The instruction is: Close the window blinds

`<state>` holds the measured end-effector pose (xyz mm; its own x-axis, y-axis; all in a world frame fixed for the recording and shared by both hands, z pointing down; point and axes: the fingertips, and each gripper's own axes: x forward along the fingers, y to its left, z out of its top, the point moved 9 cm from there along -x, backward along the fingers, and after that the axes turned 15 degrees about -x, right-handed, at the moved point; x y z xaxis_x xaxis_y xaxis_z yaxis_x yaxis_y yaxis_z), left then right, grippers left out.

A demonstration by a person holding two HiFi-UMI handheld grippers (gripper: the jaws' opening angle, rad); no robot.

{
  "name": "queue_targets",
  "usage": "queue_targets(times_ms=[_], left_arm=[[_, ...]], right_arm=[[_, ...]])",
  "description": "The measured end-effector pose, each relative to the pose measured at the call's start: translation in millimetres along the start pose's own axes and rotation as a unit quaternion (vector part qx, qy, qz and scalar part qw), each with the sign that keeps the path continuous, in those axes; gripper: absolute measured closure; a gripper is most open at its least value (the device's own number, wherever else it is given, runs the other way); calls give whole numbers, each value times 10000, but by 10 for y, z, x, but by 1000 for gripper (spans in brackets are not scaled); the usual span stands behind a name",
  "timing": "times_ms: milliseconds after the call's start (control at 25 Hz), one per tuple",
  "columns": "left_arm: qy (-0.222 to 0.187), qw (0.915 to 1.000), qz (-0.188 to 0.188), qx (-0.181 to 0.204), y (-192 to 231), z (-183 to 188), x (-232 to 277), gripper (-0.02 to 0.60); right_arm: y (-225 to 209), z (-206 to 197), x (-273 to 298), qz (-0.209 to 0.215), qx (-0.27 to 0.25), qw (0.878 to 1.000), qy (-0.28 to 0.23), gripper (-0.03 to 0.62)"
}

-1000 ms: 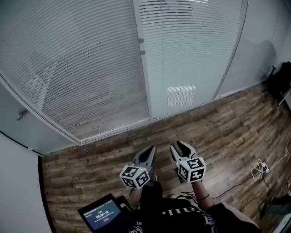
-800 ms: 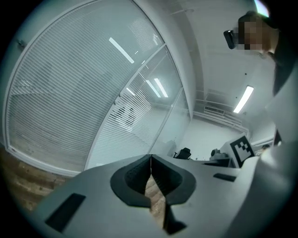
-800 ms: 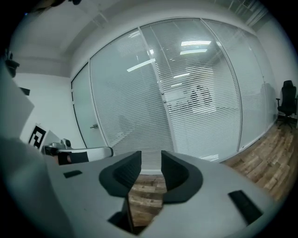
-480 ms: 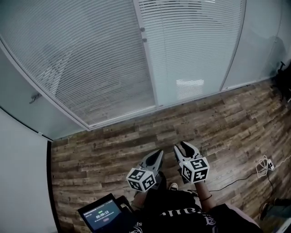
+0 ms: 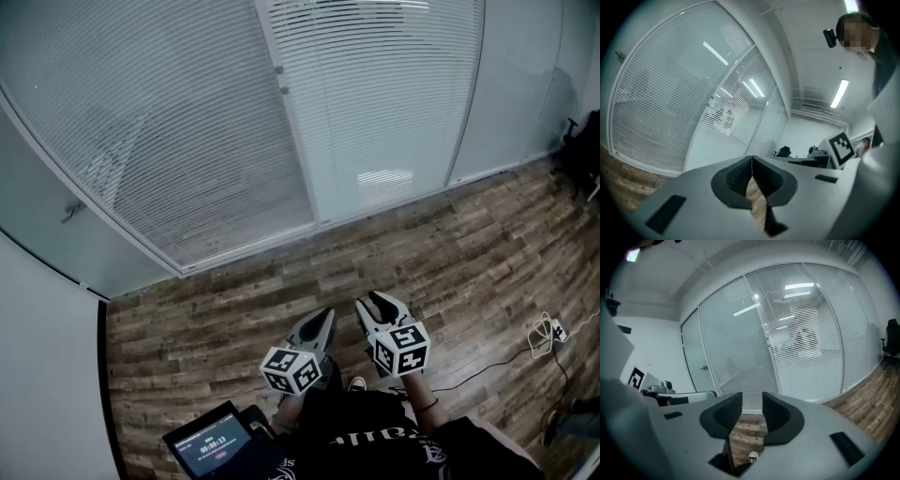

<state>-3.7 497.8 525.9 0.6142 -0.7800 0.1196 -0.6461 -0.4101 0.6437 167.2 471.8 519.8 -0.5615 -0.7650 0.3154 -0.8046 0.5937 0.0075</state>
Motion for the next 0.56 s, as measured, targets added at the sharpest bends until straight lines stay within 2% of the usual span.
queue_targets(times_ms=[560], left_arm=[[-102, 9997, -118, 211, -81, 57, 1, 575]], right_arm=[[24, 69, -63, -28, -102, 9998, -171, 461]])
